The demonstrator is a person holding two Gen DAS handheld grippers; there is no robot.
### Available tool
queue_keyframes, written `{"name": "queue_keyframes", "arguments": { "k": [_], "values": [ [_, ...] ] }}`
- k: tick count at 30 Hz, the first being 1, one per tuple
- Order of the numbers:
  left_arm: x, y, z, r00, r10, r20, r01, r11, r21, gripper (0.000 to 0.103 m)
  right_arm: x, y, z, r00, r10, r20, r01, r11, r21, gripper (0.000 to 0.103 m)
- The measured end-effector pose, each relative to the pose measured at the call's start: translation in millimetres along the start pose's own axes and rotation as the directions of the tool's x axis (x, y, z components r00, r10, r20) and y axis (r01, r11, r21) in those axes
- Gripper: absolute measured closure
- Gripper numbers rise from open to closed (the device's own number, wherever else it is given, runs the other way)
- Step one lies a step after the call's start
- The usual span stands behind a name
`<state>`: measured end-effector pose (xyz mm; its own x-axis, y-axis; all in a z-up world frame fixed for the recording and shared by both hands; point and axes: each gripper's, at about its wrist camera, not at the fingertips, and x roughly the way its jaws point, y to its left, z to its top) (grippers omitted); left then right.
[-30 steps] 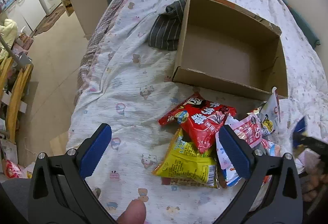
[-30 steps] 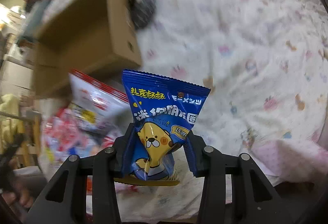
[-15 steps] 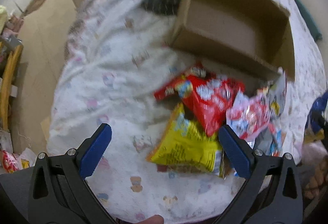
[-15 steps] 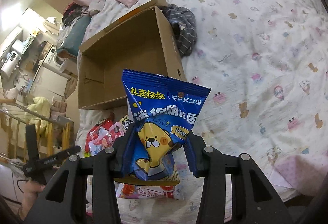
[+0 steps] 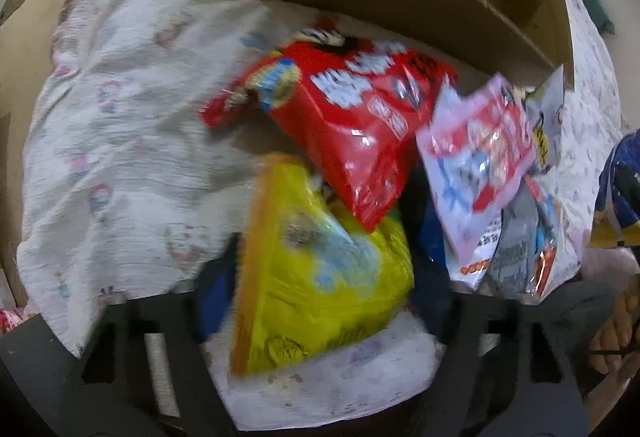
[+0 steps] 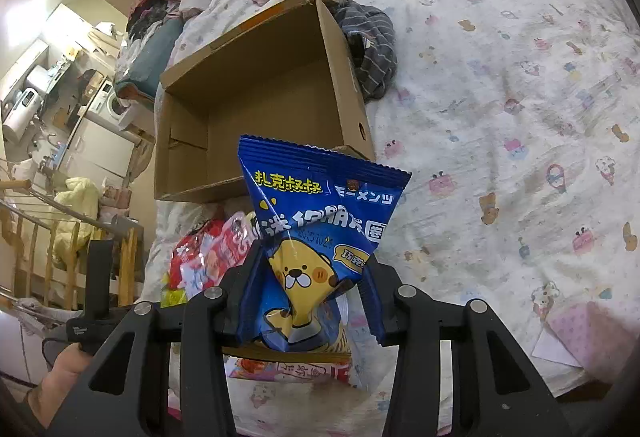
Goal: Organize snacks
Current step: 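Grasp the yellow crisp bag with the left gripper while the right gripper carries the blue bag, then lower the yellow bag into the box while the right gripper drops the blue bag in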
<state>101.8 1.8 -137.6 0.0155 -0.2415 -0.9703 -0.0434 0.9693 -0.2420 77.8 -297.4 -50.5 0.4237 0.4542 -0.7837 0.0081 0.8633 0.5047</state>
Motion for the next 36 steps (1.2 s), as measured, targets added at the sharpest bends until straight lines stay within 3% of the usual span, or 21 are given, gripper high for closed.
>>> {"name": "queue_keyframes", "arguments": {
  "k": [7, 12, 16, 18, 23, 36],
  "values": [
    [-9.2, -1.7, -13.1, 1.0, -0.007, 0.008, 0.007, 1.0, 0.019, 0.05, -2.0, -1.9, -0.5, 1.0, 0.0, 0.002, 0.0, 1.0, 0.0, 0.057],
    [-38.0, 3.9, -39.0, 0.999, -0.019, 0.049, 0.019, 1.0, 0.011, 0.05, -4.3, -1.9, -0.2, 1.0, 0.023, 0.006, -0.023, 1.0, -0.001, 0.057],
    [-70.0, 8.4, -50.5, 0.991, -0.009, 0.137, 0.009, 1.0, 0.002, 0.05, -10.0, 0.8, 0.0, 0.997, 0.069, 0.021, -0.069, 0.998, -0.009, 0.057],
    [-91.2, 11.1, -55.1, 0.977, -0.009, 0.214, 0.012, 1.0, -0.013, 0.05, -14.5, 3.5, -0.1, 0.995, 0.095, 0.036, -0.095, 0.995, -0.016, 0.057],
    [-128.8, 14.7, -38.5, 0.943, 0.003, 0.332, 0.008, 0.999, -0.031, 0.05, -33.0, 10.2, 3.9, 0.986, 0.145, 0.078, -0.142, 0.989, -0.037, 0.057],
    [-159.9, -32.1, 26.8, 0.909, 0.009, 0.418, -0.034, 0.998, 0.052, 0.05, -48.7, 39.6, 52.5, 0.981, 0.157, 0.114, -0.146, 0.984, -0.104, 0.057]
  ]
}}
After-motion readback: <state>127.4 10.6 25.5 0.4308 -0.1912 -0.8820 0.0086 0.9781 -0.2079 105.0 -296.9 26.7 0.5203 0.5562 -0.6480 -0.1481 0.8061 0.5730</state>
